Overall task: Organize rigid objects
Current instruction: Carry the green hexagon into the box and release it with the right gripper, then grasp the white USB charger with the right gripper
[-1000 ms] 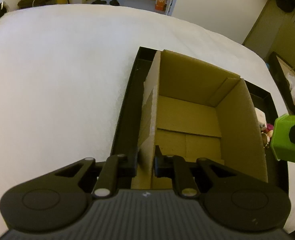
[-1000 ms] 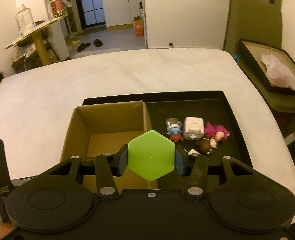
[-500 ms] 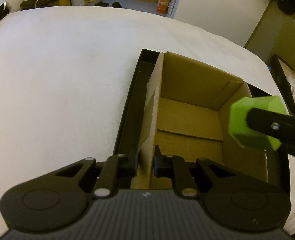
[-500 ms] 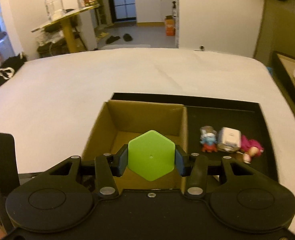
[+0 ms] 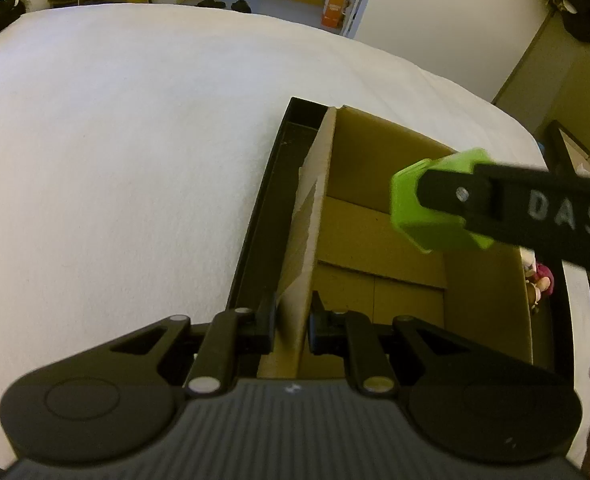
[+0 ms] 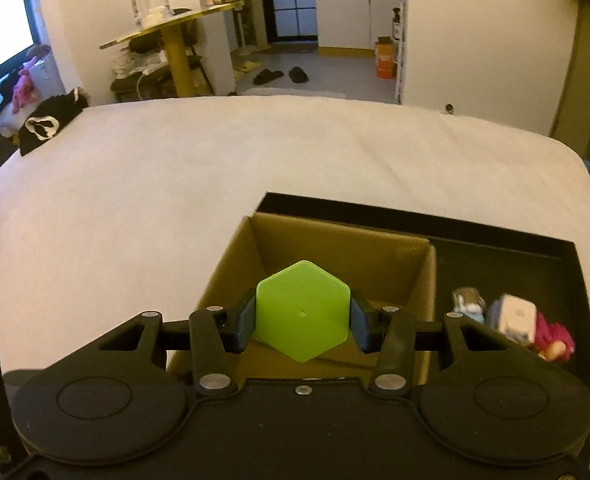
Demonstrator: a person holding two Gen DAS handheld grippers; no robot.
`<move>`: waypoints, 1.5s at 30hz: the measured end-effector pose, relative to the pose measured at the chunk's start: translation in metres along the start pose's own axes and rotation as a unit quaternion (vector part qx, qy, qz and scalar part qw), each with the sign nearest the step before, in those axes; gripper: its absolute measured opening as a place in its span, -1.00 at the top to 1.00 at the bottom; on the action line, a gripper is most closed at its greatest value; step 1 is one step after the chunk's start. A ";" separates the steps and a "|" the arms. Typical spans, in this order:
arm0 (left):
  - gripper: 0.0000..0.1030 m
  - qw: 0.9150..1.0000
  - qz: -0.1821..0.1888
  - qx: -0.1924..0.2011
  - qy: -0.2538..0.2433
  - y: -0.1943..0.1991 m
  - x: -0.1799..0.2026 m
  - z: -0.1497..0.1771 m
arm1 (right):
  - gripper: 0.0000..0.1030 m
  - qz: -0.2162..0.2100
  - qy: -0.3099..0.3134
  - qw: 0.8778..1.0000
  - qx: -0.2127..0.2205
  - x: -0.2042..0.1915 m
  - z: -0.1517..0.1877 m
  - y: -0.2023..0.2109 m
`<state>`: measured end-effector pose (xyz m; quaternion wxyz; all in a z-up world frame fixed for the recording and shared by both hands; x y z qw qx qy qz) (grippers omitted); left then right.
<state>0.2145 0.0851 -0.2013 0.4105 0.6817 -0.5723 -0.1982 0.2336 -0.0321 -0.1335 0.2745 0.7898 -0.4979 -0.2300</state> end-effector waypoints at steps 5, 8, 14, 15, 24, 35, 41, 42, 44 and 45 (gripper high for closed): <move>0.72 1.000 -0.003 -0.001 -0.002 0.000 0.001 0.000 | -0.08 0.001 0.008 1.000 0.005 0.000 -0.002 0.000; 0.72 1.000 -0.008 0.000 -0.009 0.000 0.003 0.000 | -0.08 -0.004 -0.004 1.000 0.001 0.006 0.001 0.006; 0.72 0.999 -0.019 0.005 -0.027 0.000 0.007 0.000 | -0.08 0.005 0.000 1.000 -0.014 0.017 0.013 0.020; 0.72 0.999 -0.021 0.005 -0.027 0.000 0.007 0.000 | -0.08 0.002 -0.009 1.000 -0.016 0.020 0.015 0.023; 0.71 0.995 -0.056 0.031 -0.079 0.012 0.024 0.006 | -0.08 0.012 -0.016 1.000 -0.014 0.038 0.019 0.037; 0.69 0.987 -0.095 0.030 -0.123 0.009 0.038 0.011 | -0.15 0.027 -0.059 0.998 -0.002 0.088 0.035 0.057; 0.69 0.984 -0.107 0.028 -0.139 0.009 0.044 0.015 | -0.20 0.034 -0.081 0.996 0.004 0.112 0.044 0.062; 0.69 0.983 -0.110 0.027 -0.142 0.008 0.045 0.015 | -0.20 0.034 -0.084 0.996 0.005 0.116 0.045 0.062; 0.69 0.982 -0.114 0.022 -0.146 0.005 0.048 0.016 | -0.22 0.037 -0.091 0.995 0.005 0.125 0.050 0.061; 0.69 0.982 -0.117 0.022 -0.148 0.004 0.048 0.016 | -0.23 0.038 -0.095 0.995 0.005 0.129 0.052 0.061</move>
Point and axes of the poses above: each gripper's, at about its wrist camera, not at the fingertips, and y roughly against the way its jaws point, x to its right, z to its underside, the point moved 1 cm from there along -y, roughly the way its jaws point, and after that the axes turned 5 degrees about x, right-handed, at the moved point
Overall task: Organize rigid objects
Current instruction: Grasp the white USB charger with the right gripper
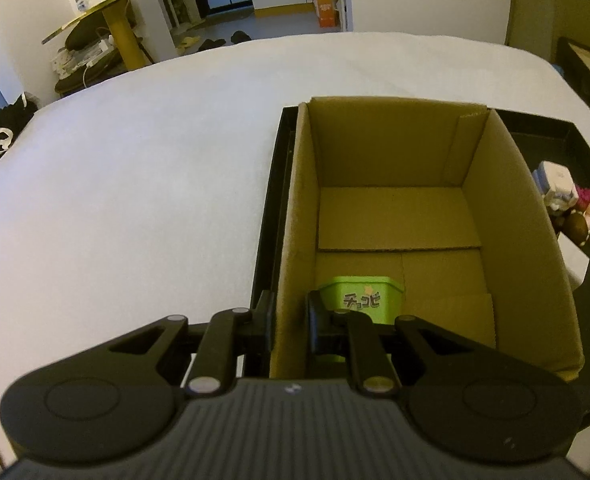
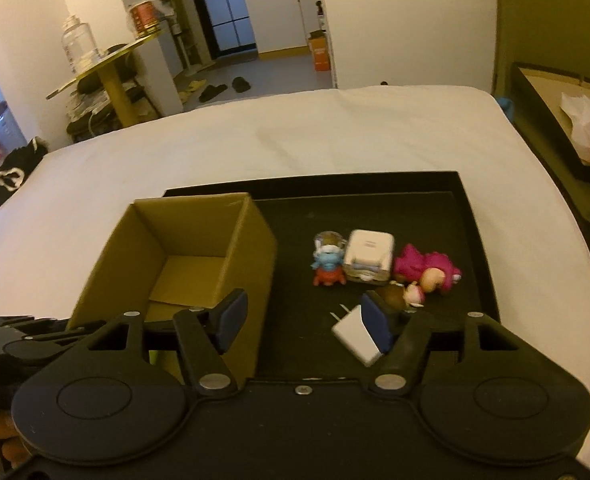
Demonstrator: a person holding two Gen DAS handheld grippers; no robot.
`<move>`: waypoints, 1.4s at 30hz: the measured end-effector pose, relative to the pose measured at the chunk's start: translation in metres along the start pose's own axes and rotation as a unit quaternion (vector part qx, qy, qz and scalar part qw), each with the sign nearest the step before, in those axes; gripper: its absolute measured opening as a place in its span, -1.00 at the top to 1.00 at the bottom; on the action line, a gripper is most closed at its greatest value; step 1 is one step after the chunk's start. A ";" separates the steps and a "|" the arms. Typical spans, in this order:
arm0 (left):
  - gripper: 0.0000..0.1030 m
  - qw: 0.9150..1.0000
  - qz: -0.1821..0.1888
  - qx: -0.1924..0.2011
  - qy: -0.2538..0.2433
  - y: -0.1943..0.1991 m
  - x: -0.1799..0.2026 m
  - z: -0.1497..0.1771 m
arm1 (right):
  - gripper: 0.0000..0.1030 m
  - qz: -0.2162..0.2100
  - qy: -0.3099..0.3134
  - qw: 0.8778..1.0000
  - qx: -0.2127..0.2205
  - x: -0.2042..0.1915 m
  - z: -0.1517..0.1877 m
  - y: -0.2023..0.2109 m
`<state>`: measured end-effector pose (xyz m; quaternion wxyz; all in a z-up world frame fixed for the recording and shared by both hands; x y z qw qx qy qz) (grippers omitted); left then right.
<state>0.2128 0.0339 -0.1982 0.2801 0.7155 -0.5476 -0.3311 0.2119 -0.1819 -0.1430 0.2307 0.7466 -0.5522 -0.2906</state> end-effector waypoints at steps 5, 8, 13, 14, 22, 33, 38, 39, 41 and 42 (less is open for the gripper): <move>0.69 1.000 -0.011 -0.003 -0.005 -0.001 0.003 0.001 | -0.27 0.001 -0.013 1.000 0.003 0.017 0.007 -0.006; 0.69 1.000 -0.016 -0.006 -0.003 -0.001 0.003 0.000 | -0.27 0.001 -0.023 1.000 0.004 0.025 0.013 -0.012; 0.70 1.000 -0.022 -0.004 -0.006 0.001 0.009 -0.001 | -0.27 -0.001 -0.041 0.999 0.007 0.039 0.024 -0.022; 0.70 1.000 -0.024 -0.003 -0.008 0.001 0.010 -0.001 | -0.27 0.000 -0.042 0.999 0.008 0.041 0.026 -0.024; 0.69 0.999 -0.031 -0.004 -0.006 0.003 0.014 -0.002 | -0.27 -0.002 -0.072 0.997 -0.015 0.059 0.041 -0.048; 0.69 0.999 -0.040 -0.010 -0.014 0.001 0.016 -0.004 | -0.29 0.022 -0.035 0.997 -0.059 0.055 0.052 -0.085; 0.68 0.999 -0.042 -0.011 -0.014 0.000 0.017 -0.004 | -0.30 0.045 0.001 0.998 -0.044 0.047 0.054 -0.088; 0.68 0.999 -0.041 -0.011 -0.013 0.000 0.016 -0.004 | -0.29 0.047 0.007 0.998 -0.042 0.045 0.055 -0.089; 0.68 0.999 -0.041 -0.011 -0.012 -0.001 0.016 -0.004 | -0.14 0.049 0.018 0.998 -0.038 0.042 0.056 -0.087; 0.68 0.999 -0.041 -0.011 -0.011 -0.001 0.016 -0.004 | -0.04 0.045 0.019 0.998 -0.036 0.041 0.056 -0.085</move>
Point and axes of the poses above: each gripper's, at about its wrist camera, not at the fingertips, and y roughly against the way its jaws point, x to its right, z to its underside, the point moved 1 cm from there along -y, roughly the way its jaws point, and after that the axes turned 5 degrees about x, right-handed, at the moved point
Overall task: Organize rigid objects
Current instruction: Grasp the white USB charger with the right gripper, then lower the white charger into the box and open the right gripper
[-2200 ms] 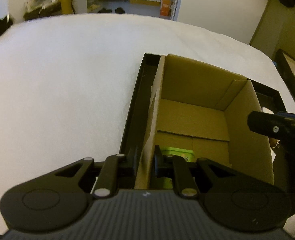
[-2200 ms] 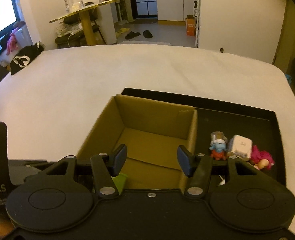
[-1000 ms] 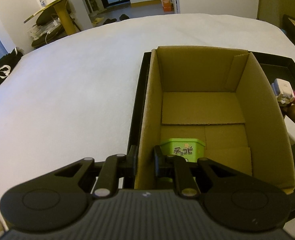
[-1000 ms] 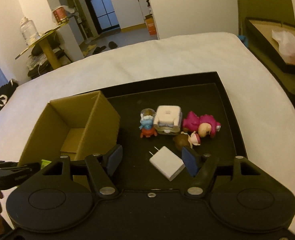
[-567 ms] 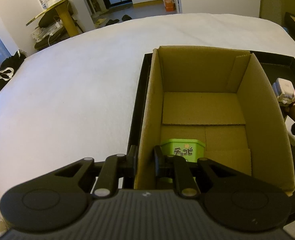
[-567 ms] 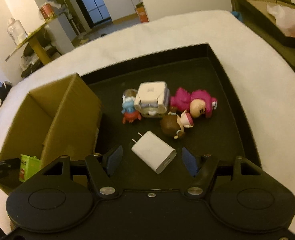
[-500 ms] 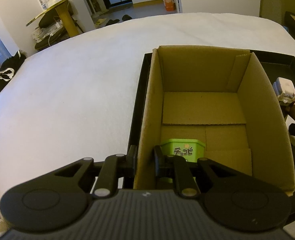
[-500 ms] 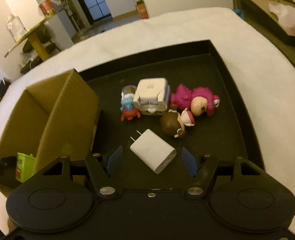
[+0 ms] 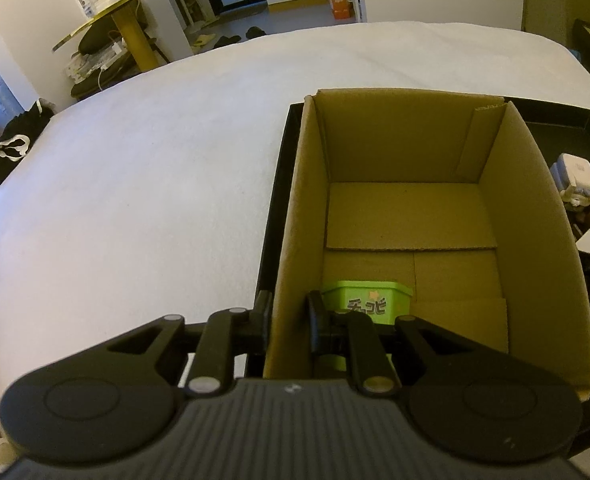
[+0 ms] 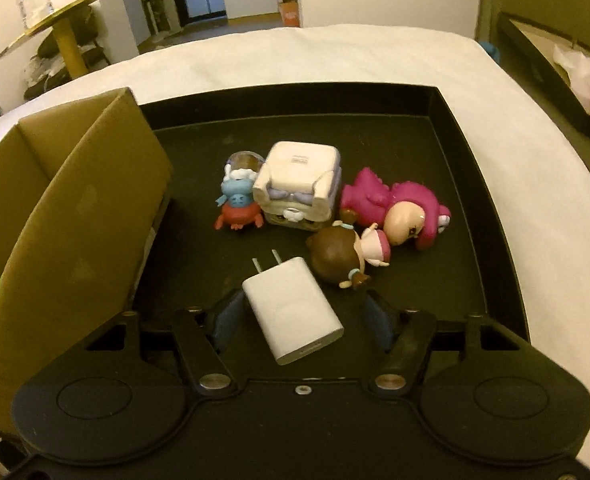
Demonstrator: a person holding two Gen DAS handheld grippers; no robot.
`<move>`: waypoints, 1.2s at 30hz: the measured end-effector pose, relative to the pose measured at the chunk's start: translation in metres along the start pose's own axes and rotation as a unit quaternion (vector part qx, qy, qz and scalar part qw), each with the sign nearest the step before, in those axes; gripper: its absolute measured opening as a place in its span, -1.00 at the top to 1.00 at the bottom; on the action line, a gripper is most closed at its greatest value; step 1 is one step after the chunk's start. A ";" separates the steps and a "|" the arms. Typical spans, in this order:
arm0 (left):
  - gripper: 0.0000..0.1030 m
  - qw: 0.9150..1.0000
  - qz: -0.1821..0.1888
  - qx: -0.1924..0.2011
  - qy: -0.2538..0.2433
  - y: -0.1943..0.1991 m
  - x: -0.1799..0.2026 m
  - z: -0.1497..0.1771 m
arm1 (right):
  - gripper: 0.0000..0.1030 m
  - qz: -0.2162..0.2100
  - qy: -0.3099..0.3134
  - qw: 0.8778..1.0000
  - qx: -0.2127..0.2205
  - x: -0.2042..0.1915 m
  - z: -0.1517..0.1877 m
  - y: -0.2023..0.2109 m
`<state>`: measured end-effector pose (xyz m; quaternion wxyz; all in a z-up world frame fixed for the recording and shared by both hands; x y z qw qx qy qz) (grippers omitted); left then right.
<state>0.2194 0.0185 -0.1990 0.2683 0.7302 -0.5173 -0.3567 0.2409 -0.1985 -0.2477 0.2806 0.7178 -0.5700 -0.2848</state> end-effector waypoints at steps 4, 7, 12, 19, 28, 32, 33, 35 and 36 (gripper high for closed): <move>0.68 1.000 0.000 0.004 0.000 0.002 0.000 0.001 | 0.29 -0.013 0.009 1.000 0.002 -0.003 -0.001 0.003; 0.68 1.000 0.003 0.010 0.003 0.006 -0.002 0.002 | 0.30 -0.021 0.009 1.000 0.000 -0.007 -0.001 0.007; 0.68 1.000 0.013 0.020 0.007 0.013 -0.005 0.004 | 0.30 -0.019 0.028 0.999 0.015 -0.015 -0.007 0.024; 0.68 0.999 0.030 0.021 0.020 0.012 -0.016 0.005 | 0.30 -0.005 0.056 0.998 0.038 -0.027 -0.022 0.044; 0.72 0.999 0.041 0.021 0.023 0.010 -0.024 0.005 | 0.30 -0.009 0.080 0.995 0.052 -0.056 -0.041 0.060; 0.72 0.998 0.046 0.020 0.026 0.009 -0.027 0.005 | 0.30 -0.009 0.097 0.994 0.057 -0.070 -0.048 0.065; 0.71 0.998 0.048 0.020 0.027 0.009 -0.028 0.005 | 0.30 -0.007 0.102 0.993 0.058 -0.073 -0.049 0.066; 0.71 0.998 0.052 0.020 0.028 0.008 -0.029 0.006 | 0.30 -0.006 0.107 0.992 0.061 -0.078 -0.052 0.068; 0.71 0.998 0.054 0.021 0.028 0.009 -0.029 0.006 | 0.30 -0.004 0.110 0.992 0.064 -0.080 -0.053 0.069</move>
Point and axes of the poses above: each gripper's, at about its wrist camera, not at the fingertips, and y roughly against the way its jaws point, x to its right, z to its underside, the point moved 1 cm from there along -y, roughly the way its jaws point, and after that the axes turned 5 degrees about x, right-handed, at the moved point
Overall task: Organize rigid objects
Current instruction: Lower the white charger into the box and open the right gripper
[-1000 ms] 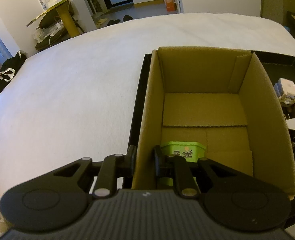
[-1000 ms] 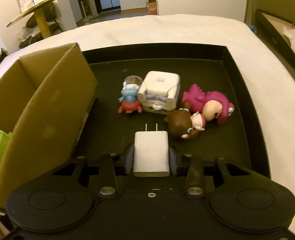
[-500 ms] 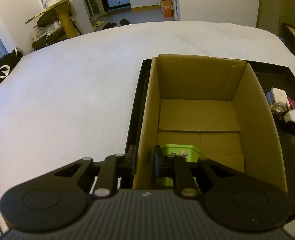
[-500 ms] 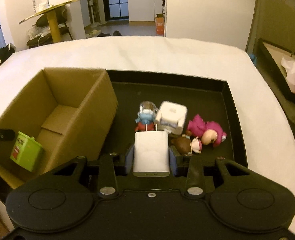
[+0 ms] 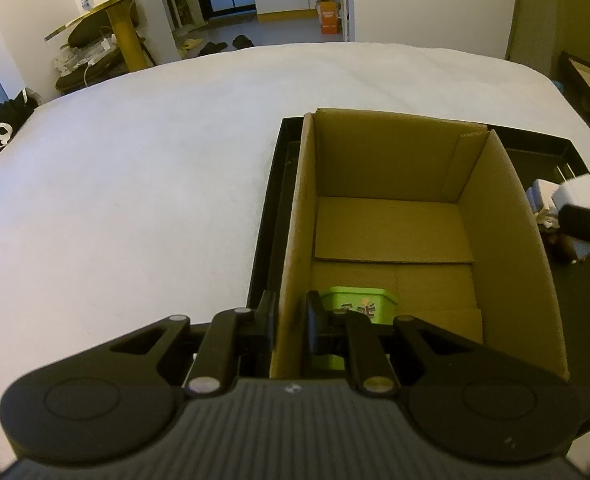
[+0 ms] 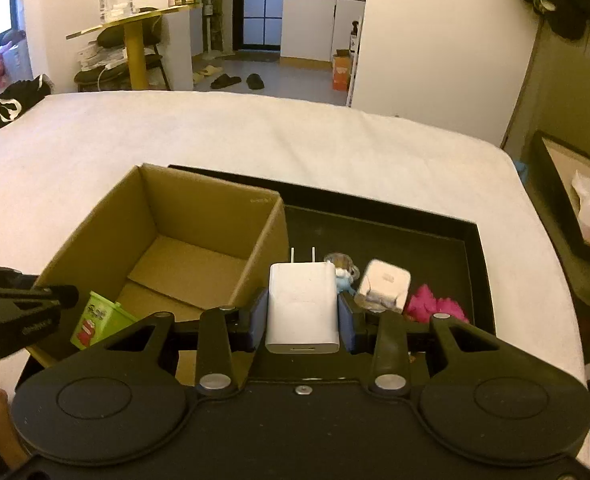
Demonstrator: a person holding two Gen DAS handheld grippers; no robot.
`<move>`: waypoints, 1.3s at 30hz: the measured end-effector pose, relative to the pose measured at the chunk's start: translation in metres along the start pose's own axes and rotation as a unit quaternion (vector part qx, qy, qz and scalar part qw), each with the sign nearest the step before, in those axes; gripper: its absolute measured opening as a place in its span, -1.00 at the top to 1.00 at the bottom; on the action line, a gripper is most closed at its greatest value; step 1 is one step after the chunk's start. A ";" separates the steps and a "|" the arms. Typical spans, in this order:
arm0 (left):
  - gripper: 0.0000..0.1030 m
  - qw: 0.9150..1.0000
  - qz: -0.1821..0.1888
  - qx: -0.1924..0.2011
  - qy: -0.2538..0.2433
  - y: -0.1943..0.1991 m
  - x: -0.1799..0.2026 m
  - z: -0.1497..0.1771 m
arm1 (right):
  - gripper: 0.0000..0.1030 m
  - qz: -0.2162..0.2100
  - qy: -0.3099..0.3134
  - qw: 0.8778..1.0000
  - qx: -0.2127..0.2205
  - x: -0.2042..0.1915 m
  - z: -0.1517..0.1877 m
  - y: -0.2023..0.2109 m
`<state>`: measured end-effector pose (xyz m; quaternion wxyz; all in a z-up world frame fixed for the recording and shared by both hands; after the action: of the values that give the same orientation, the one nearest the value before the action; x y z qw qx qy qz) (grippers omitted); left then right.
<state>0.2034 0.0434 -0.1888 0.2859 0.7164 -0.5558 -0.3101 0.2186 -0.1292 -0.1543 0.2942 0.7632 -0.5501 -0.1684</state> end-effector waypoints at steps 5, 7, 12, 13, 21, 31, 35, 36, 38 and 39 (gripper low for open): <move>0.71 1.000 0.006 0.001 0.006 0.001 -0.004 0.000 | 0.30 0.009 0.015 1.000 0.007 -0.009 -0.008 0.005; 0.70 1.000 0.006 0.003 0.007 0.002 -0.005 0.000 | 0.30 0.012 0.022 1.000 0.011 -0.012 -0.011 0.006; 0.67 1.000 0.009 0.008 0.009 0.004 -0.008 0.001 | 0.30 0.003 0.043 0.999 0.017 -0.026 -0.015 0.008; 0.67 1.000 0.009 0.009 0.009 0.005 -0.008 0.000 | 0.30 0.001 0.049 0.999 0.016 -0.029 -0.015 0.007; 0.21 1.000 0.003 0.014 0.020 0.006 -0.012 -0.003 | 0.29 -0.014 0.082 0.996 0.012 -0.053 -0.015 0.003; -0.13 0.999 0.017 0.020 0.040 0.007 -0.023 -0.003 | 0.29 -0.032 0.085 0.996 0.004 -0.069 -0.018 -0.005; -0.14 0.999 0.015 0.016 0.050 0.006 -0.027 -0.003 | 0.29 -0.045 0.077 0.996 -0.004 -0.075 -0.019 -0.010; -0.14 0.998 0.012 0.015 0.052 0.005 -0.028 -0.003 | 0.29 -0.045 0.076 0.996 -0.004 -0.077 -0.020 -0.011; -0.14 0.998 0.014 0.014 0.061 0.005 -0.032 -0.003 | 0.29 -0.047 0.075 0.996 -0.005 -0.080 -0.021 -0.013; -0.15 0.997 0.019 0.013 0.068 0.004 -0.035 -0.003 | 0.29 -0.050 0.073 0.996 -0.005 -0.080 -0.021 -0.014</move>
<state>0.1965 0.0769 -0.1792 0.3198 0.7288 -0.5522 -0.2483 0.2140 -0.0453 -0.1518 0.3287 0.7986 -0.4872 -0.1297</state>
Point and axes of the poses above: each gripper's, at about its wrist camera, not at the fingertips, and y roughly against the way its jaws point, x to its right, z to its underside, the point moved 1 cm from there along -y, roughly the way its jaws point, and after that the axes turned 5 degrees about x, right-handed, at the moved point
